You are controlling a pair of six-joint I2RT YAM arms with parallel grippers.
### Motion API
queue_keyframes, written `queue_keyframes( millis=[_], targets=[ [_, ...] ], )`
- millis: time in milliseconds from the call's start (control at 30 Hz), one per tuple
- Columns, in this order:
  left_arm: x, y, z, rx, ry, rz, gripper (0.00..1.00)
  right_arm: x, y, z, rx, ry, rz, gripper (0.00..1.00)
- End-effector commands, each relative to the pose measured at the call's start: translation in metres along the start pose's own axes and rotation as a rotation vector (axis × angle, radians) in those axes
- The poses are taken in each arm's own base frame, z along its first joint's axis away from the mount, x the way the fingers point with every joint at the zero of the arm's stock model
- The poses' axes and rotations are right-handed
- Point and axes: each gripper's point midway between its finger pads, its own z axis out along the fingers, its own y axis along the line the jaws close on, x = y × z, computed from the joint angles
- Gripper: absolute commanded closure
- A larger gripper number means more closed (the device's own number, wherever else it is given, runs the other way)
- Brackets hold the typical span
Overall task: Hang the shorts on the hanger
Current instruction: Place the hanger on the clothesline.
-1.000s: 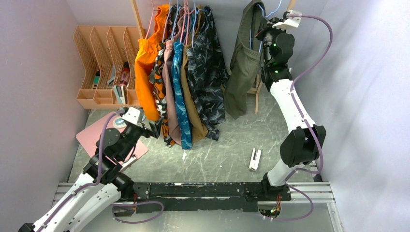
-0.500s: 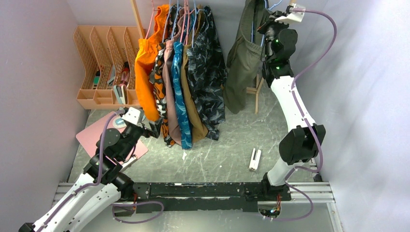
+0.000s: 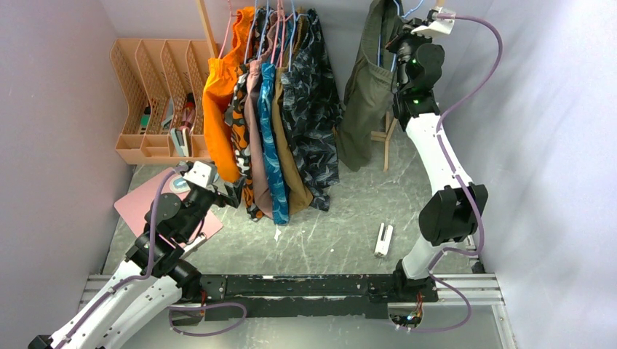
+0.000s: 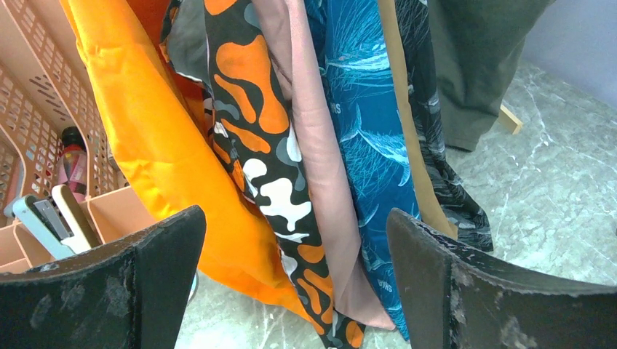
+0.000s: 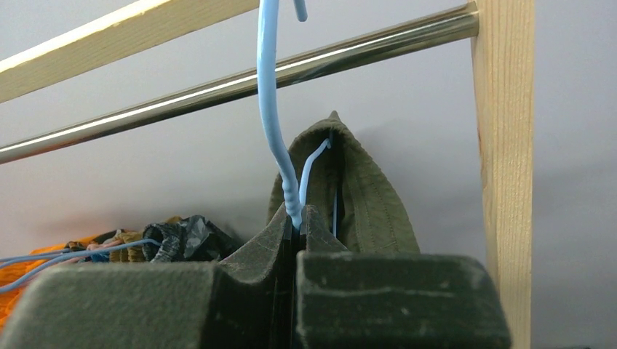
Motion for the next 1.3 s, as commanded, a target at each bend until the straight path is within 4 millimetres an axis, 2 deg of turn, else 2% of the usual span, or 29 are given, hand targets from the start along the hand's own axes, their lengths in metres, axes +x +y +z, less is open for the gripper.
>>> queue_keyframes(
  millis=[0,567,867,933,1067,1133,1267],
  targets=[
    [-0.008,0.001,0.000,-0.005,-0.038,0.004,0.02,-0.030,-0.001,0.006,-0.002,-0.106,0.029,1.00],
    [-0.008,0.002,0.000,-0.014,-0.041,0.008,0.02,-0.011,-0.009,0.021,0.032,-0.041,0.008,1.00],
    [-0.009,0.000,0.000,-0.002,-0.045,0.006,0.02,0.005,-0.018,0.007,0.106,0.125,0.016,0.99],
    [-0.010,-0.001,0.000,0.002,-0.047,0.003,0.02,0.007,-0.019,0.001,0.115,0.159,0.017,0.93],
    [-0.011,-0.002,-0.002,0.009,-0.053,0.001,0.02,0.008,-0.015,-0.009,0.096,0.218,0.013,0.72],
    [-0.013,-0.003,-0.003,0.012,-0.056,0.000,0.02,0.003,-0.011,-0.013,0.080,0.238,0.019,0.60],
    [-0.014,-0.005,-0.003,0.025,-0.060,-0.005,0.02,-0.017,-0.002,-0.026,0.060,0.252,0.041,0.49]
  ],
)
